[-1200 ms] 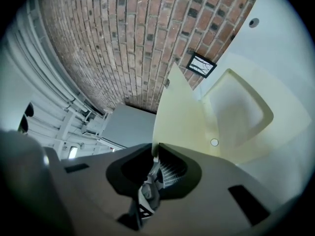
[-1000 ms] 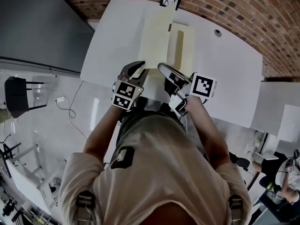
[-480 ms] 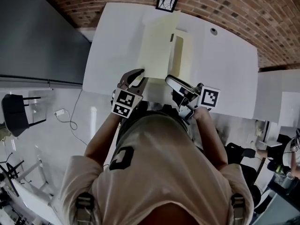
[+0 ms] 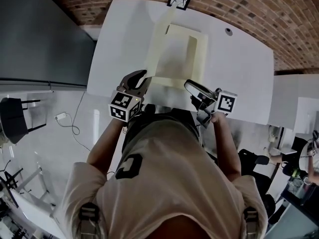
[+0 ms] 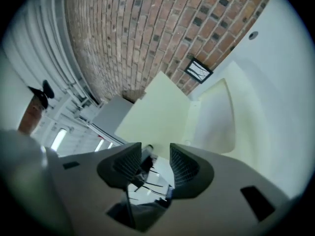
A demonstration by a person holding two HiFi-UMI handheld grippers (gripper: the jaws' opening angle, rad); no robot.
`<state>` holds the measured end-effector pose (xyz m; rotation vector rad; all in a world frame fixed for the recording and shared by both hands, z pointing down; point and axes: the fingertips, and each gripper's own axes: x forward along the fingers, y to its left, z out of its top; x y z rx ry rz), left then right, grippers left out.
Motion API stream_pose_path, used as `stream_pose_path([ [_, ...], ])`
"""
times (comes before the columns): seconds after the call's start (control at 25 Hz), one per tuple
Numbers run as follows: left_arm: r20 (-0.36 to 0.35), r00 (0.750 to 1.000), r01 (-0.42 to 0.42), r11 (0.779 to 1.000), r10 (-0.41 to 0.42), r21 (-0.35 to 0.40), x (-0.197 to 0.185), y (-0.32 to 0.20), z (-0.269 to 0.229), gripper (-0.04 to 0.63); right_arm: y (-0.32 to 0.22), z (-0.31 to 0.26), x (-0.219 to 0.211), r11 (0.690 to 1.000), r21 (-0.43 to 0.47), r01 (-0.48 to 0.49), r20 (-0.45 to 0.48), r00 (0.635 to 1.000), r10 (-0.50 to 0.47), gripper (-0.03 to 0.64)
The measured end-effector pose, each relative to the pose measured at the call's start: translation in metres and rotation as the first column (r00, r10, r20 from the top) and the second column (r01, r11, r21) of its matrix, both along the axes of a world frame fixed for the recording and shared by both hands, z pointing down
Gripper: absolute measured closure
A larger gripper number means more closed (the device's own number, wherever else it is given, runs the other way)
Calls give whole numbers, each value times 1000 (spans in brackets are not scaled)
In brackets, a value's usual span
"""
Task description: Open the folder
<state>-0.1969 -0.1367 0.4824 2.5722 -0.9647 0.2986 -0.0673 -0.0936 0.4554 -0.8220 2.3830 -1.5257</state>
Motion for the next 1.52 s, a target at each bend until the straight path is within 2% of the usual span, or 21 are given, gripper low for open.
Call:
stream_pose_path([
  [0.08,-16,1000,16,1000,-16,-15,-5,-2,1,520,-5,34,3,998,-59,-7,-164,987,-3,453],
  [0.16,-27,999,34,999,-35,-30,-10,-4,3,520,-11,59,3,994,-105,-28,-277,961,-2,462],
  [0.28,-34,998,59,997,-60,-51,-18,-6,5,525,-18,88,6,984,-164,-65,-371,929,0,508],
  [0.44,-44,992,114,990,-118,-88,-35,-12,12,540,-15,119,14,967,-239,-91,-498,866,-42,557],
  [0.52,-47,984,167,979,-173,-119,-50,-14,18,557,-13,125,15,963,-251,-95,-527,848,-54,584],
  [0.72,-23,962,263,950,-271,-170,-77,-24,34,579,-14,128,20,957,-272,-99,-535,842,-65,598],
  [0.88,35,946,323,928,-322,-186,-95,-31,50,581,-13,130,24,955,-279,-106,-548,834,-68,607],
  [1.0,105,931,363,914,-349,-183,-110,-34,64,578,-12,131,22,956,-274,-103,-561,824,-72,609],
  [1.08,176,913,398,899,-369,-180,-119,-34,78,563,-11,132,22,958,-271,-99,-566,821,-75,611],
  [1.2,261,874,464,864,-411,-195,-132,-38,97,529,-11,134,23,959,-268,-95,-559,826,-74,611],
  [1.36,367,801,564,803,-474,-193,-151,-43,112,443,-12,135,24,956,-279,-87,-546,833,-84,612],
  [1.44,433,766,584,796,-476,-159,-155,-43,116,380,-11,134,26,957,-280,-69,-560,822,-105,612],
  [1.52,489,741,578,808,-461,-114,-159,-45,118,355,-11,134,26,959,-279,-56,-566,816,-117,612],
])
